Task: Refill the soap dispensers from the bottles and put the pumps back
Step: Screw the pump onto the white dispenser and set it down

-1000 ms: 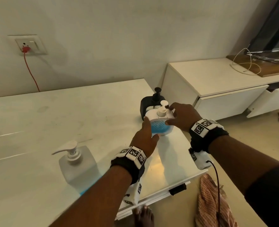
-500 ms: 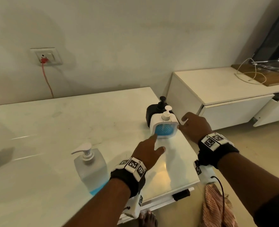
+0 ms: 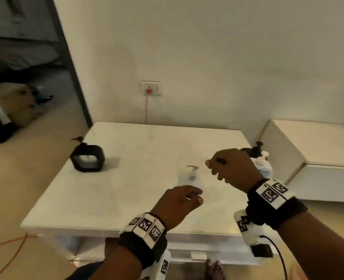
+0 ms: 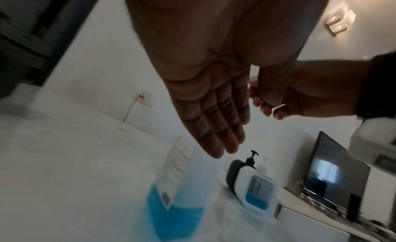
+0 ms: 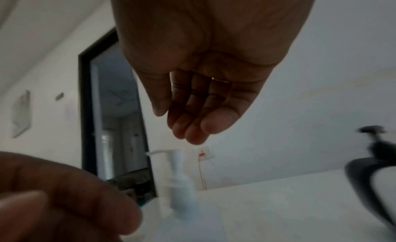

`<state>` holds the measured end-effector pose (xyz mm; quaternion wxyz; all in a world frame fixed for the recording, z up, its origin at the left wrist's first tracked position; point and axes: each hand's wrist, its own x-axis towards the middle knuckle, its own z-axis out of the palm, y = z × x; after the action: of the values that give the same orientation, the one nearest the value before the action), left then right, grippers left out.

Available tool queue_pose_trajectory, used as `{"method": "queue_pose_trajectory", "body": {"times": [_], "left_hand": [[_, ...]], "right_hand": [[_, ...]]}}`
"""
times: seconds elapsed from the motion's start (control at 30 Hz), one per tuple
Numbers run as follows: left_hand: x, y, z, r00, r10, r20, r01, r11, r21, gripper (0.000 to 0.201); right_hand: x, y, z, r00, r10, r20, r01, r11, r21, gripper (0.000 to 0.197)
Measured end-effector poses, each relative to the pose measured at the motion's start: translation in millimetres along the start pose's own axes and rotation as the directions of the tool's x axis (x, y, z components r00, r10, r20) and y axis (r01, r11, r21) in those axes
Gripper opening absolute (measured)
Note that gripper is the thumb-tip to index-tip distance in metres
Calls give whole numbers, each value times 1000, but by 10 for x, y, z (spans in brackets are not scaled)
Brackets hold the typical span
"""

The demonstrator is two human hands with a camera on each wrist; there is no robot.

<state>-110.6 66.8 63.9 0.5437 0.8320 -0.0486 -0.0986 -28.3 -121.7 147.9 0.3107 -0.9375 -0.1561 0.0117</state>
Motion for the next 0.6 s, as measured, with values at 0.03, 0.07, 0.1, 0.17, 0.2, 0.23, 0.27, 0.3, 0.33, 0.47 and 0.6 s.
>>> {"method": "queue_pose_trajectory", "body": {"times": [0.03,0.07,0.1,0.17,0.2,0.23,0.27,0.3,0.33,0.47,0.6], "left_hand": [[-99,-40,-159,999,-2,-40,2,1000,-10,17],[-172,-71,-303,997,-1,-77,-1,1000,-26,16],[-252,-120,-467,993,-6,-119,0,999,-49,16],[-350,-193,-763,981,-47,-188,21,990,-138,11],[-413,-254,-932,972,-78,-224,35,981,-190,10],[-454,-318,-1089,961,-114,-254,55,972,-227,12],[-499,-411,-1262,944,-154,-292,81,966,-247,14],[-513,-506,-1415,925,-197,-326,116,961,-251,16],[-529,-614,-1573,900,-243,-361,158,956,-249,17],[-522,-1079,-2168,751,-357,-556,308,933,-184,11],[-429,-1489,-2672,618,-302,-726,403,914,-37,39]], "right_hand": [[33,-244,76,999,-47,6,47,999,15,28],[61,-465,149,996,-91,13,90,995,37,28],[93,-698,247,990,-136,30,134,989,66,28],[158,-1064,429,977,-205,58,197,973,119,28],[203,-1240,560,969,-232,79,220,965,141,27],[253,-1379,688,964,-249,96,232,960,159,26],[316,-1514,842,959,-256,120,233,956,177,25],[382,-1604,978,957,-252,143,223,956,190,22],[462,-1679,1133,954,-244,173,210,958,195,20],[851,-1877,1782,931,-200,305,175,979,108,24],[1295,-2049,2347,916,-189,355,213,977,-28,50]]}}
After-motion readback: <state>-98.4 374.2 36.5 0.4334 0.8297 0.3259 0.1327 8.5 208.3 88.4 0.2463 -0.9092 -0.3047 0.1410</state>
